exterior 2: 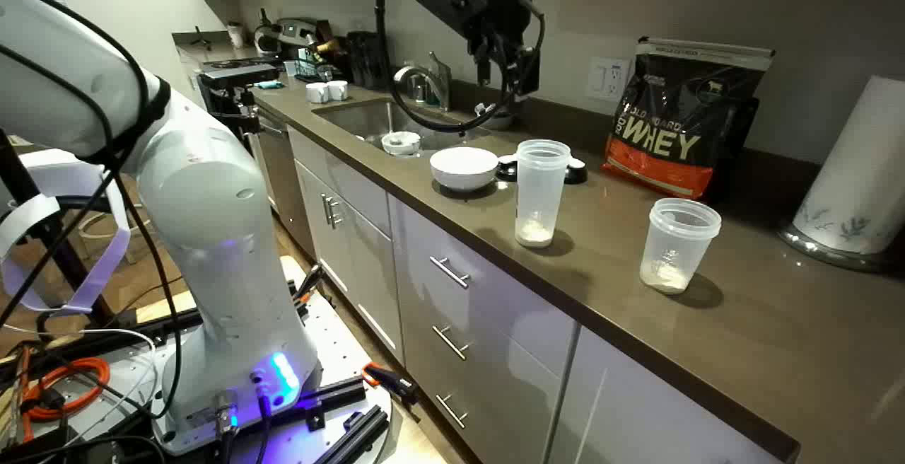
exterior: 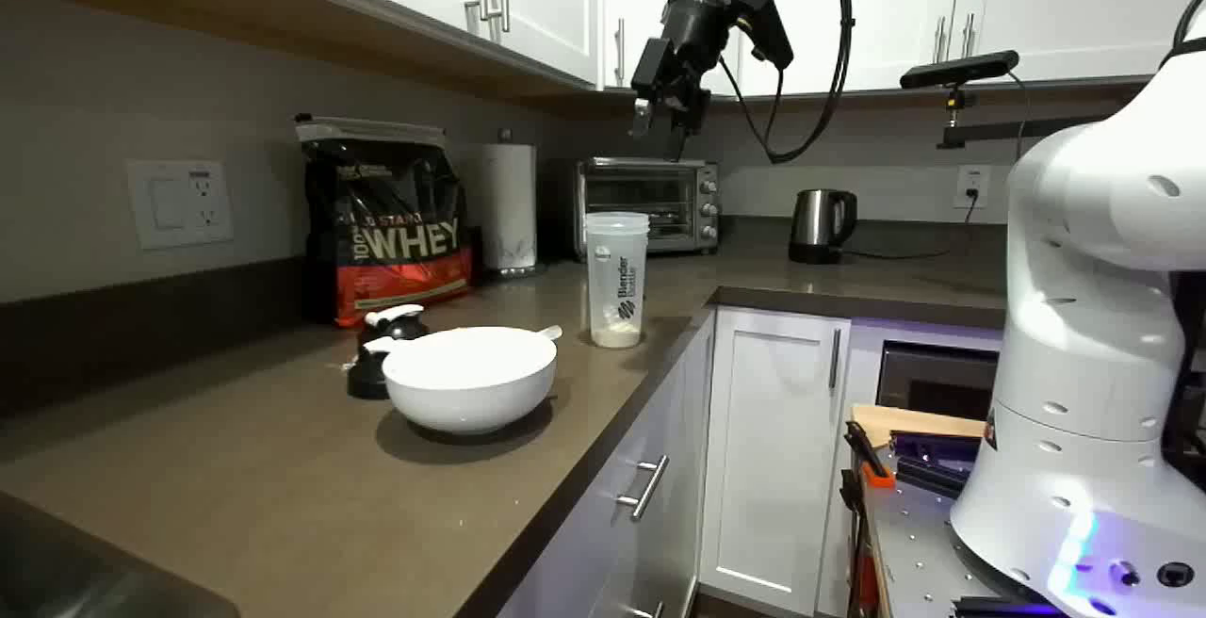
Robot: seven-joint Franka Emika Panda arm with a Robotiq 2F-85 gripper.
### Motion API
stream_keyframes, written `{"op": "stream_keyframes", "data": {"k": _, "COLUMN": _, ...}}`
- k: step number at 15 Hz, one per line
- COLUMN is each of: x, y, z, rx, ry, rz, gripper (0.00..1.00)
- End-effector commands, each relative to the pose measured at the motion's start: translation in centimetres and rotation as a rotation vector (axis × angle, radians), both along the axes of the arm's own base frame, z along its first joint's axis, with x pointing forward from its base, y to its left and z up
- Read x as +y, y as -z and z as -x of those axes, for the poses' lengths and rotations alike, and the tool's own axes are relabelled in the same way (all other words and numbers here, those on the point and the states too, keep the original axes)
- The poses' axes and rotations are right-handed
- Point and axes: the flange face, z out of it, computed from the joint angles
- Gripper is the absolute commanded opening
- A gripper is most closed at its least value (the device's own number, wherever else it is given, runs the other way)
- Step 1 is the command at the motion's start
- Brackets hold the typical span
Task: Put the black lid on top of the bottle on the right
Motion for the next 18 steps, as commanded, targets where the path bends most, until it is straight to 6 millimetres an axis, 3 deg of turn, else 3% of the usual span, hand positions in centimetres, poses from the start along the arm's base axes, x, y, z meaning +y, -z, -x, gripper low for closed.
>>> {"op": "stream_keyframes", "data": {"k": 1, "x": 0.0, "y": 0.0, "z": 0.0, "rx": 0.001, "ry": 0.000, "rz": 0.000, "gripper": 1.00}}
{"op": "stream_keyframes", "data": {"k": 13, "x": 0.0, "y": 0.0, "z": 0.0, "rx": 0.001, "ry": 0.000, "rz": 0.000, "gripper": 1.00}}
{"op": "stream_keyframes", "data": {"k": 18, "x": 2.3, "y": 0.3, "z": -4.2, "rx": 0.000, "ry": -0.107, "rz": 0.041, "gripper": 1.00}}
